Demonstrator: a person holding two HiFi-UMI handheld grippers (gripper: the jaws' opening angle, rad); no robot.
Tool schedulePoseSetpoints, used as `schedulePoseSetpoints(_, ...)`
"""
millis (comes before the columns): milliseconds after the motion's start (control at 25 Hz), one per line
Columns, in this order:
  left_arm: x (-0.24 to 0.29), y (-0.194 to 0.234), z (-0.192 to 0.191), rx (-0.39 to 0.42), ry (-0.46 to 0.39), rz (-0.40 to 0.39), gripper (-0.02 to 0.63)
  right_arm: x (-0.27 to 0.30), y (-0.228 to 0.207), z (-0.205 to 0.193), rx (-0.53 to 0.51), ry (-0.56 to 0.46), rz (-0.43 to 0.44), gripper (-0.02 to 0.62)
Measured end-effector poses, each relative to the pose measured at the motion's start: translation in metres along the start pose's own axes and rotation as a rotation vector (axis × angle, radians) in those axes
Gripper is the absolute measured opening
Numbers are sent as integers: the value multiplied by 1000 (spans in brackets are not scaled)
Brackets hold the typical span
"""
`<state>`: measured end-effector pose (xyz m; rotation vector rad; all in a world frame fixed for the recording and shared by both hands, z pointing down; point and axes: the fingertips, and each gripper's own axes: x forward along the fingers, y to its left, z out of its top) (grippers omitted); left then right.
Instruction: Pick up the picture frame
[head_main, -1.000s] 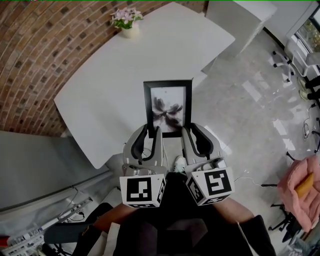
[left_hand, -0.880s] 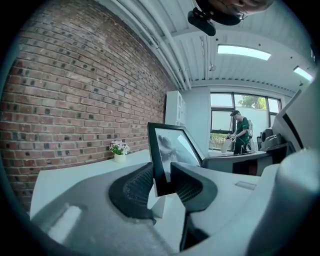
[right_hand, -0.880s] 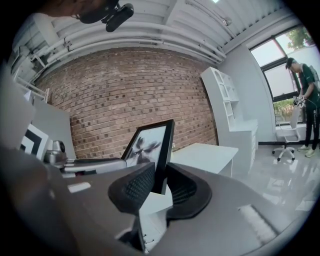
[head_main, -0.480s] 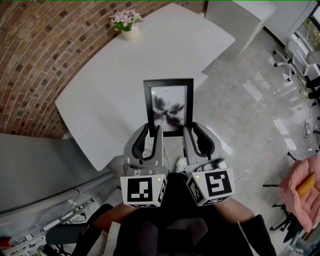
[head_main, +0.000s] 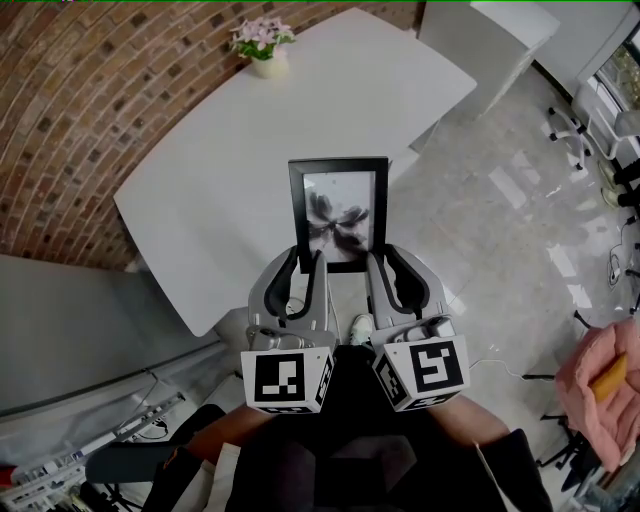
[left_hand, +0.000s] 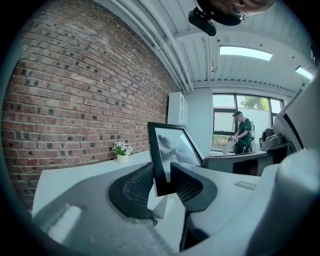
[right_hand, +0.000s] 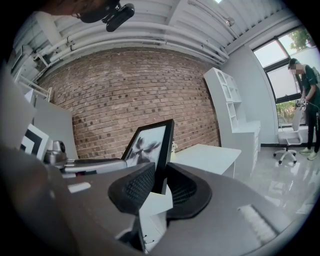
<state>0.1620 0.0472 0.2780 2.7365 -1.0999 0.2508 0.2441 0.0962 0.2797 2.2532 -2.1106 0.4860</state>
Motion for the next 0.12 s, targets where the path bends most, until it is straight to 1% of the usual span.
schedulePoseSetpoints(120, -2, 3, -2, -4, -2, 2, 98, 1, 3, -1, 4, 1, -5, 74)
